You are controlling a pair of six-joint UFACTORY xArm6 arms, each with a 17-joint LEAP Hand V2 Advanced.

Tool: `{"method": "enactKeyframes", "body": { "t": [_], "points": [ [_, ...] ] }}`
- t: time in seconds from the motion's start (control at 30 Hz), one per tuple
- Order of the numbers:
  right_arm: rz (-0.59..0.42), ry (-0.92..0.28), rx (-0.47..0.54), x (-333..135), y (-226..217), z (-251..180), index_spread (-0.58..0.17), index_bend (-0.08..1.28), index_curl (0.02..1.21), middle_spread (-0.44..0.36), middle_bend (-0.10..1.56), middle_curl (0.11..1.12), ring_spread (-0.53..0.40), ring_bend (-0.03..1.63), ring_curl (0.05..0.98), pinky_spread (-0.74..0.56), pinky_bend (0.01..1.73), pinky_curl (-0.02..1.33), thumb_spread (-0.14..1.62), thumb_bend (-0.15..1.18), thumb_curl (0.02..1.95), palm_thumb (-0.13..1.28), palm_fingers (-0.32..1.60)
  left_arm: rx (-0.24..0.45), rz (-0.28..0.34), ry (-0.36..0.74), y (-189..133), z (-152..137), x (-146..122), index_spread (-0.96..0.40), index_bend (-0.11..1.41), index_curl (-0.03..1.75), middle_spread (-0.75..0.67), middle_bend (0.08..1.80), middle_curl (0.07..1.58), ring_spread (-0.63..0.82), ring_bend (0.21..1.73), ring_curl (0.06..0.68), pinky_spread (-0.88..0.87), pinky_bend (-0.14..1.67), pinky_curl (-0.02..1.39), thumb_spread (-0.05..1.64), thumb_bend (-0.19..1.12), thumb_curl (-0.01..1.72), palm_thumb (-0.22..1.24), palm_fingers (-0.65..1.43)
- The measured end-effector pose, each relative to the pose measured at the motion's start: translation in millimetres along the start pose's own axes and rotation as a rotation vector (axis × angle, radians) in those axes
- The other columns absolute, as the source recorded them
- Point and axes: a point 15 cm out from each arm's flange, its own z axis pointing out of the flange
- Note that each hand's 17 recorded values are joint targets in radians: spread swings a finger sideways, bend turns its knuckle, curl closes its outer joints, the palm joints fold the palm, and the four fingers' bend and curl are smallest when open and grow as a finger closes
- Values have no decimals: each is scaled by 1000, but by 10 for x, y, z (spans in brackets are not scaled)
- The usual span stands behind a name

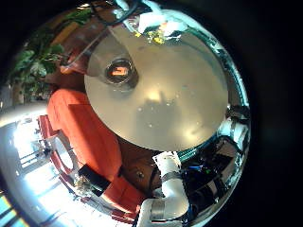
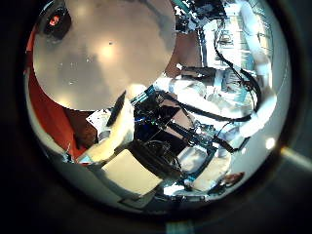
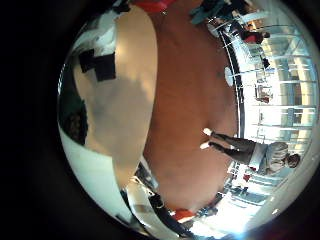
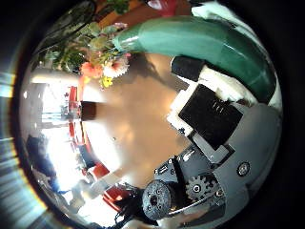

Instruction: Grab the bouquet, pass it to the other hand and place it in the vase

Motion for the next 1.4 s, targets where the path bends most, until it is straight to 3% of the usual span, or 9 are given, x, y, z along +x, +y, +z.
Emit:
{"method": "enactKeyframes", "body": {
  "t": [0.27,0.4,0.53,0.7,0.87,0.97,1.17,1.4],
  "points": [
    [81,-289,192,-33,-182,-711,-285,1143,975,-167,1325,910,-206,1445,736,-168,1322,789,850,28,867,1127,1140,116,-73,92,-43,-314,-36,41,182,371,349,189,335,525,384,227,472,191,280,1136,-28,324,426,155],
    [122,-495,255,-163,-208,-1040,-266,1154,961,-156,1336,896,-202,1453,737,-165,1303,814,840,12,910,1112,1143,182,-98,179,-67,-450,9,37,182,370,328,195,334,508,405,230,462,191,282,1138,-28,317,391,198],
    [140,-746,280,-363,-146,-1357,-253,1167,950,-149,1345,884,-199,1457,738,-164,1289,839,831,10,956,1117,1141,262,-135,252,-142,-714,-98,39,175,367,309,199,341,490,423,232,454,192,283,1144,-26,311,362,226],
    [81,-1039,265,-730,-16,-1712,-241,1180,937,-143,1355,871,-197,1460,738,-164,1272,869,826,1,1003,1116,1139,352,-141,411,-243,-1022,-76,50,173,360,302,209,350,479,443,233,447,184,283,1138,-28,305,327,233],
    [-10,-1329,204,-1120,183,-2080,-233,1188,926,-139,1361,859,-194,1465,737,-166,1256,896,823,-4,1044,1112,1140,405,-86,624,-350,-1253,156,76,179,361,320,201,351,481,455,230,445,182,278,1132,-28,301,299,219],
    [-69,-1441,156,-1304,331,-2227,-230,1191,920,-137,1365,853,-194,1471,738,-167,1250,911,823,-4,1066,1109,1140,421,-54,757,-391,-1369,236,107,151,348,333,205,355,485,474,232,449,194,282,1123,-27,298,278,200],
    [-208,-1513,22,-1822,588,-2315,-224,1202,909,-135,1371,842,-194,1473,737,-170,1235,938,823,-5,1104,1103,1140,403,2,953,-394,-1532,278,157,134,311,368,204,359,492,511,237,453,229,304,1088,-36,287,199,148],
    [-313,-1535,-73,-2203,816,-2377,-219,1210,898,-134,1378,832,-193,1475,735,-174,1220,966,833,-4,1145,1095,1139,407,133,1194,-328,-1833,356,190,115,256,432,197,357,517,561,245,470,307,334,1016,-30,294,172,31]
  ]
}}
